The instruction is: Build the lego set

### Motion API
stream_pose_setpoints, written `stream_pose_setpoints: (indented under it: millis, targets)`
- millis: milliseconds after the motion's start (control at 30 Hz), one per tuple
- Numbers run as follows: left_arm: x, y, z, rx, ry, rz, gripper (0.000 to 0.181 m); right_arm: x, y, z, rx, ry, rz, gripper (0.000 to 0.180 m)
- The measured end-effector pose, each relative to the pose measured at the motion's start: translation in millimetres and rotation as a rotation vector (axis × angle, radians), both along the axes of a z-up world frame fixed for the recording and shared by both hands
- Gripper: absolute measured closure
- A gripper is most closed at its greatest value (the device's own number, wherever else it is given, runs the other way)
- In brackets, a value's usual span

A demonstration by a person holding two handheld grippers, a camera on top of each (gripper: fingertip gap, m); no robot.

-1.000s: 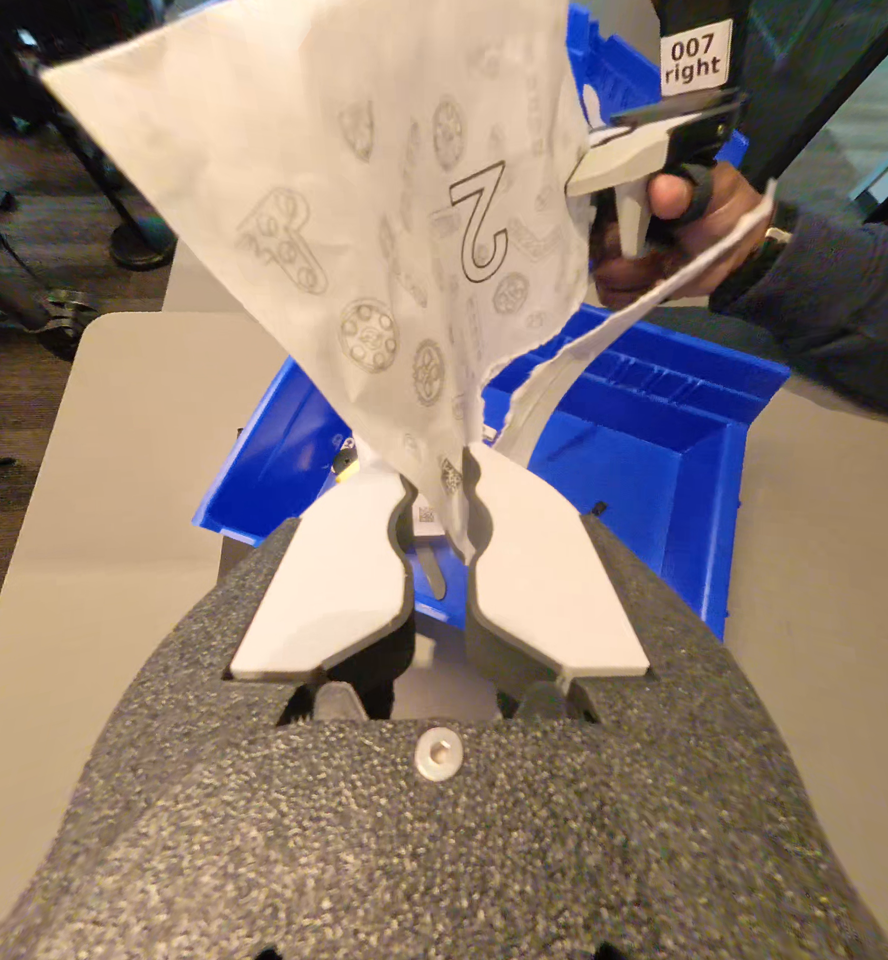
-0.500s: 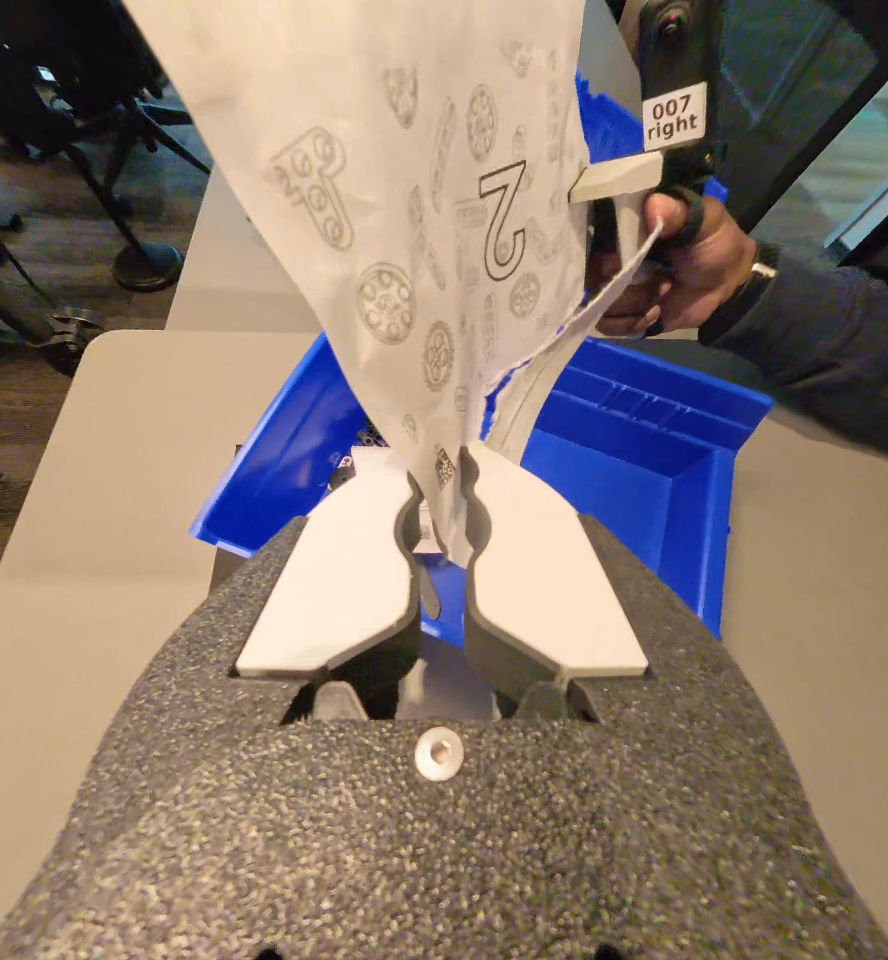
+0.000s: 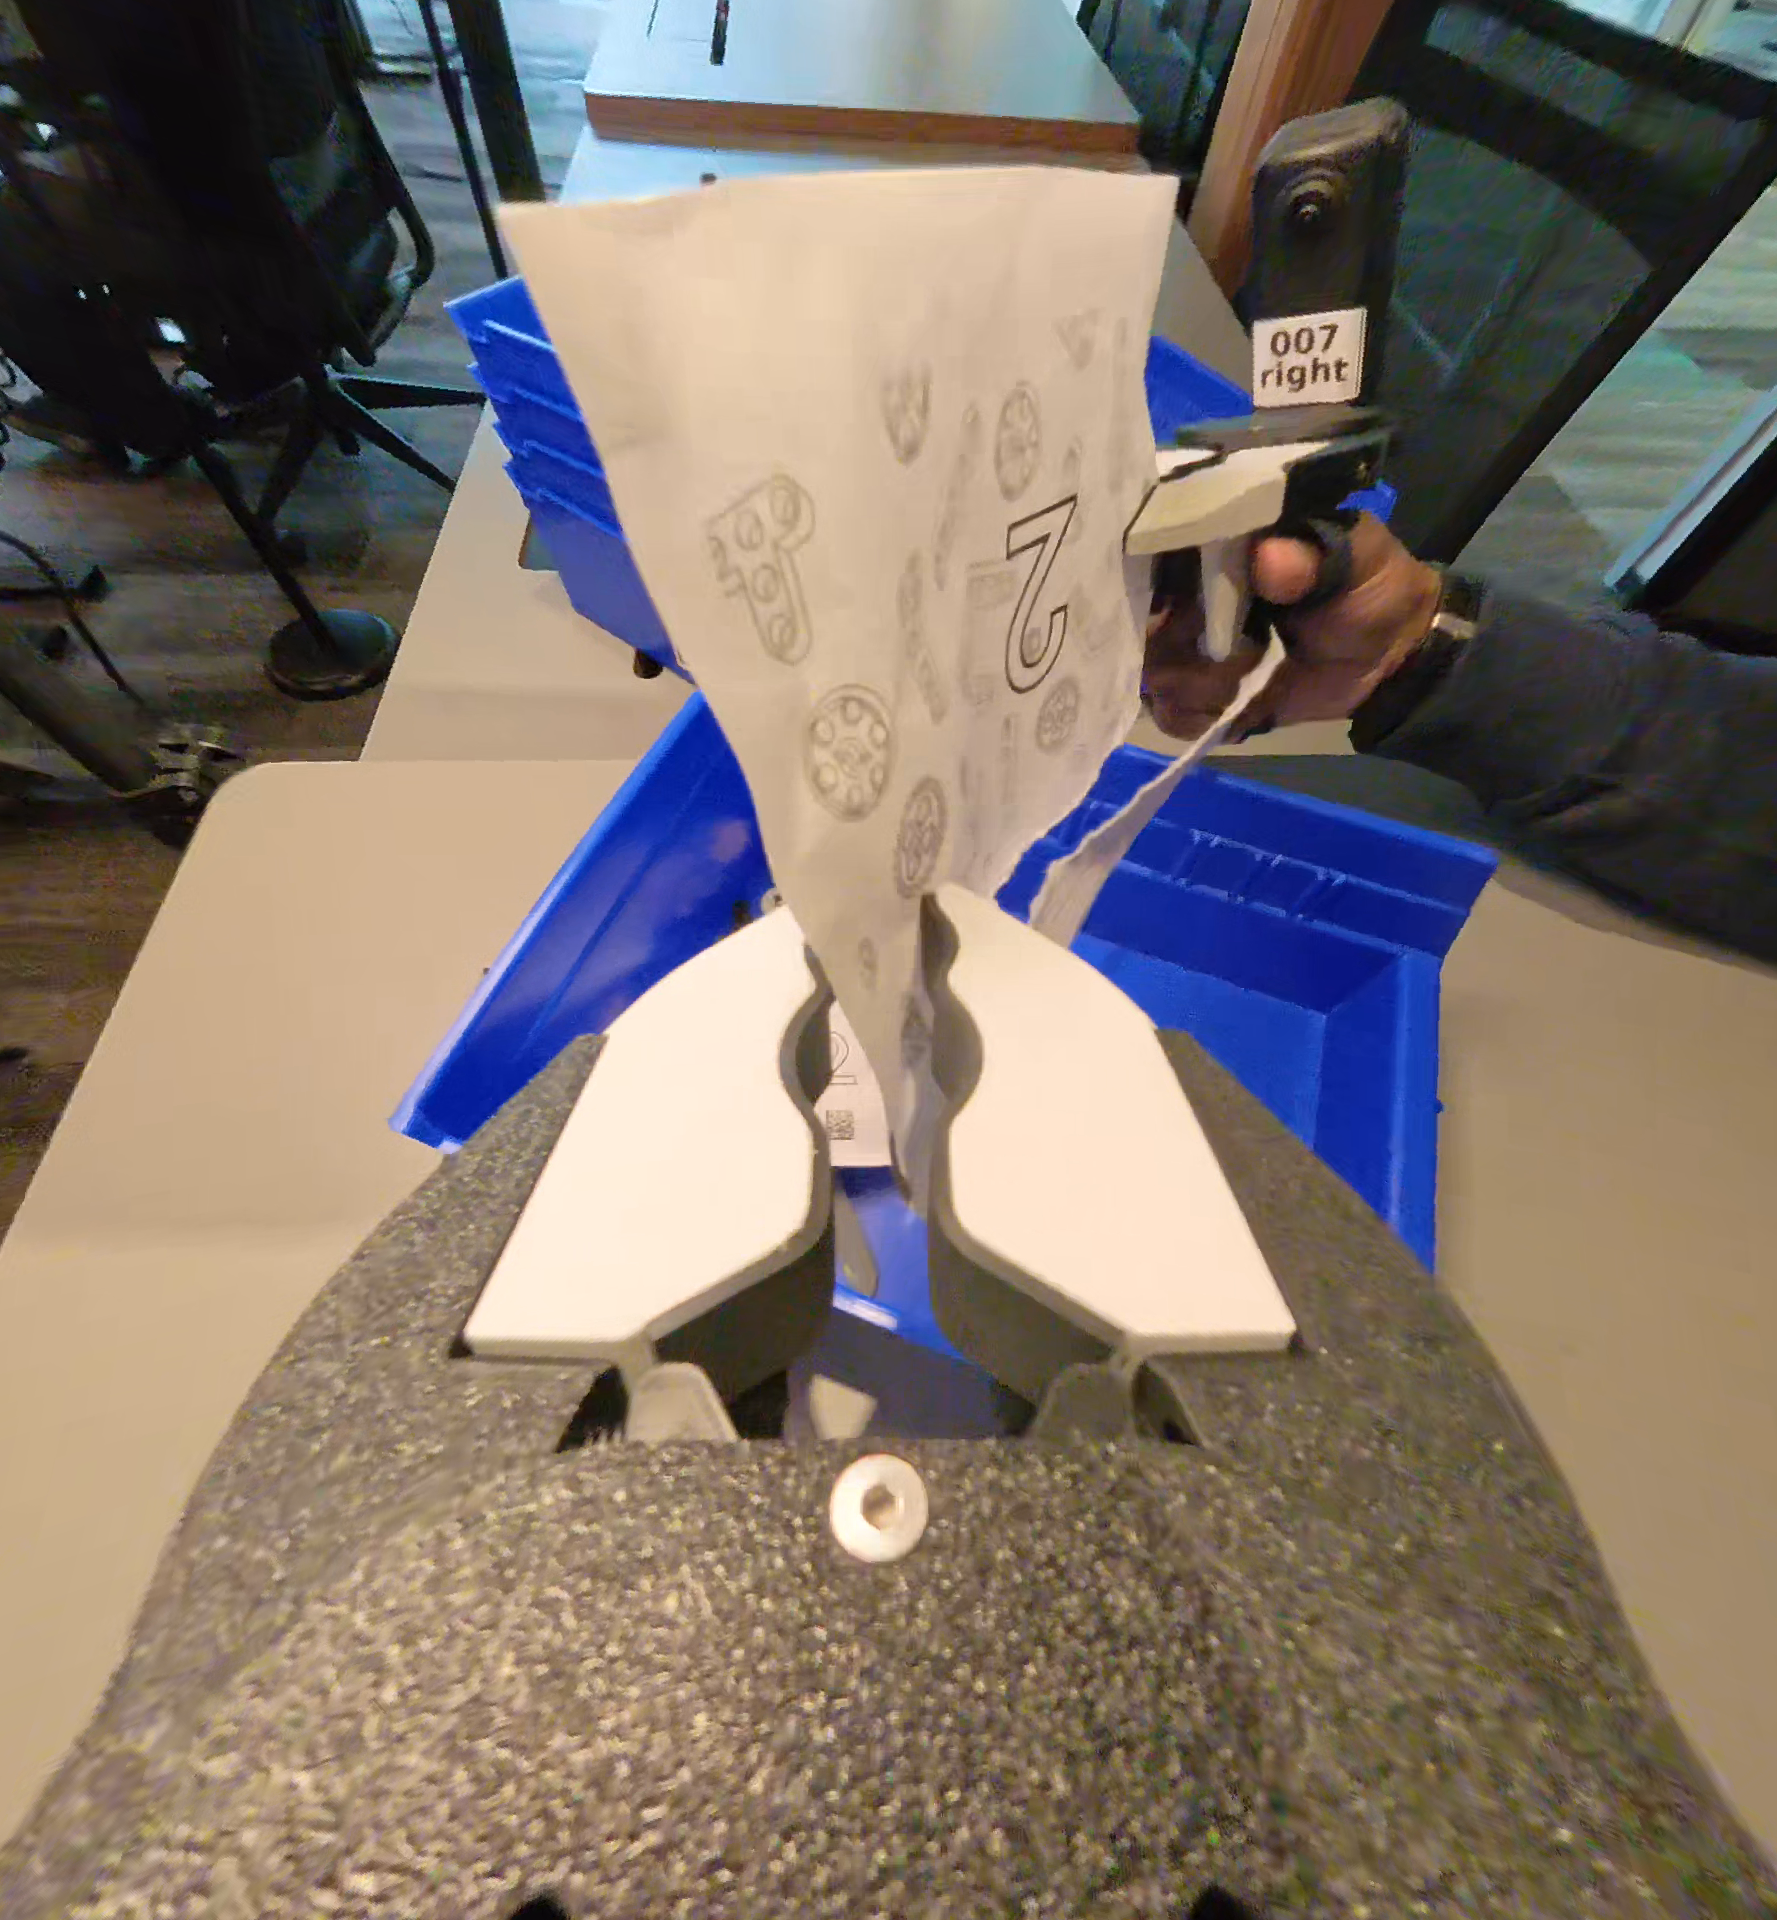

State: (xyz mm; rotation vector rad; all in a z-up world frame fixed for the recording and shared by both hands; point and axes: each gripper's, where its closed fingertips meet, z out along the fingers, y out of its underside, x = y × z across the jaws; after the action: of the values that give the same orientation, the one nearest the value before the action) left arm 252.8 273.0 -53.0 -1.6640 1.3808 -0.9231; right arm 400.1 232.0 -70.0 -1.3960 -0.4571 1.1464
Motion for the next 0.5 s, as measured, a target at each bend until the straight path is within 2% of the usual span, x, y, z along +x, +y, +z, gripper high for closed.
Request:
stream_pose_setpoints:
  millis: [133, 267, 500]
  targets:
    - [-1, -6, -2, 0.224, 0.047, -0.043, 0.178, 4, -3, 1, 0.077, -0.049, -0.029, 0.180]
    - [0, -21, 0, 0.535, 0.051, -0.104, 0.180, 7, -6, 3, 0.163, -0.109, -0.080, 0.179]
    - [-7, -26, -4, 0.573, 0.058, -0.096, 0.180, 2, -6, 0, 0.176, -0.139, -0.081, 0.178]
